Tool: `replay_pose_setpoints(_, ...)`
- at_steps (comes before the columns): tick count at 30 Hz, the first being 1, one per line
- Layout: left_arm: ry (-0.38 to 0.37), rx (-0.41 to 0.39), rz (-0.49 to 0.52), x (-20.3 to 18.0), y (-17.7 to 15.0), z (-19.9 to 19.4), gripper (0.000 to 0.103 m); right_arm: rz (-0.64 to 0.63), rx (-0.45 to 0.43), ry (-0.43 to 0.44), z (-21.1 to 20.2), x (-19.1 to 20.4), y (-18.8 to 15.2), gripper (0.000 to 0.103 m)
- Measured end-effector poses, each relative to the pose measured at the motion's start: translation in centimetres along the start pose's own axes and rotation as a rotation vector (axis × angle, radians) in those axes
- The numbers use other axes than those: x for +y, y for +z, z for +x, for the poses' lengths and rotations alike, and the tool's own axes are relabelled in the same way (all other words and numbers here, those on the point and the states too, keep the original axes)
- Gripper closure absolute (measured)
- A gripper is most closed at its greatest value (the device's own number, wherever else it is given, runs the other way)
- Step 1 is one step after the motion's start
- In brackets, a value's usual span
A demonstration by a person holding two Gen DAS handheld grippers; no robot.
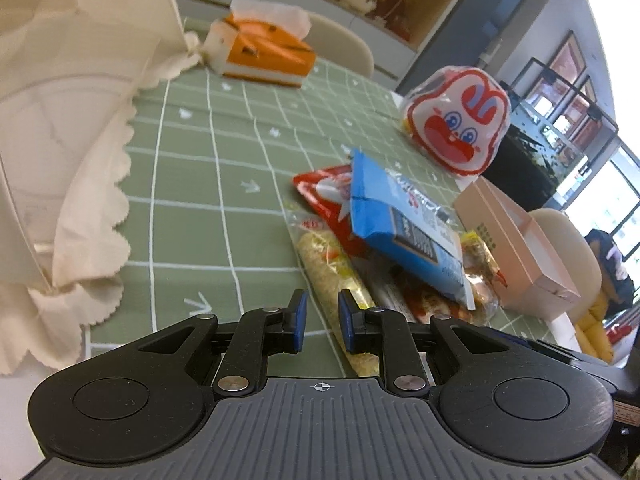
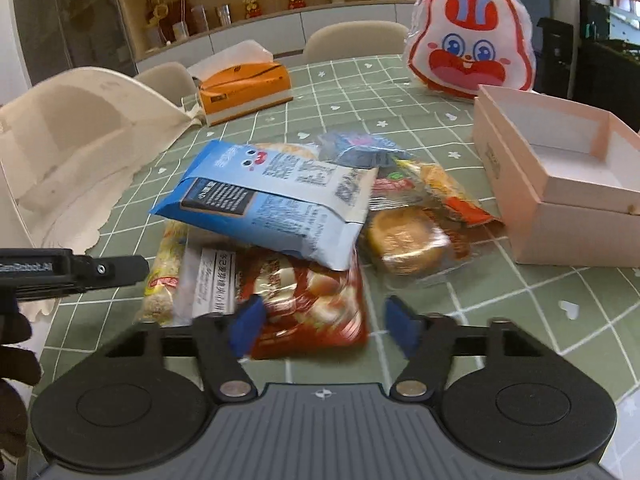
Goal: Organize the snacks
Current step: 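Reach into the snack pile and grasp the yellow-wrapped snack bar with the left tool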
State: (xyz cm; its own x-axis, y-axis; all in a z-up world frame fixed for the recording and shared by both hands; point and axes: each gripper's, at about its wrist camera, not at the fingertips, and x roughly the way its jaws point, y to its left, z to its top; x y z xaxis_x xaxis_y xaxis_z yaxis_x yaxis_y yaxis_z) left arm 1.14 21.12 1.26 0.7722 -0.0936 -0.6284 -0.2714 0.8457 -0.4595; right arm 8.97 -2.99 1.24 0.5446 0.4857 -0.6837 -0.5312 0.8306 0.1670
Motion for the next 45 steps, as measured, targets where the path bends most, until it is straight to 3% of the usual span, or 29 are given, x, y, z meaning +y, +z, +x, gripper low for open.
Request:
replay_pose_setpoints(7,-0.032,0.002,-0.072,0.1,0.8,0.7,0.082,-0.003,-0.031,-0.105,-1.8,-3.2,-1.5,0.047)
replay_pose_setpoints(10,-0.010,-0.006,-0.044,-1.0,1.1,1.5,0.077,-0.016,-0.050,-0.133,-2.6,-4.3,-2.3,0.047)
replay_pose_setpoints(16,0.080,-0.016,0.169,-4.5,1.3,3.0,0.073,0.043,-0.064,-0.076,-3.5,-5.8,-2.6,0.040)
replay_pose_setpoints(20,0.193,-0.032,0.371,-6.4,0.8,3.4,0.057,0.081,-0.072,-0.060,-3.8,-6.2,-2.9,0.034)
replay_pose_setpoints(23,0.192,0.003,0.329,-6.6,1.1,3.5,0.061,0.103,-0.079,-0.044,-3.9,-6.6,-3.0,0.032)
replay_pose_setpoints(26,0.200,0.042,0.271,-6.5,1.6,4.7,0.058,0.114,-0.085,-0.034,-3.9,-6.8,-3.0,0.031)
replay_pose_setpoints(29,0.237,0.042,0.288,-6.5,2.0,5.8,0.054,0.120,-0.094,-0.057,-3.9,-6.7,-3.1,0.030)
replay_pose_setpoints(34,0.197,0.053,0.291,-5.5,2.2,5.3,0.059,0.132,-0.096,-0.051,-4.0,-7.0,-3.1,0.026)
replay_pose_setpoints(39,0.103,0.050,0.237,-3.6,1.0,2.9,0.067,0.034,-0.071,-0.039,-3.8,-4.8,-3.0,0.027)
replay_pose_setpoints(41,0.083,0.045,0.259,-3.1,0.1,1.8,0.067,0.014,-0.042,0.011,-3.7,-3.4,-2.9,0.033)
replay_pose_setpoints(43,0.064,0.037,0.257,-2.7,-0.5,1.0,0.068,-0.004,0.002,0.086,-3.2,-1.9,-2.6,0.046)
replay_pose_setpoints(45,0.037,0.029,0.241,-2.0,-0.9,0.3,0.069,-0.012,0.039,0.149,-2.6,-0.3,-2.1,0.047)
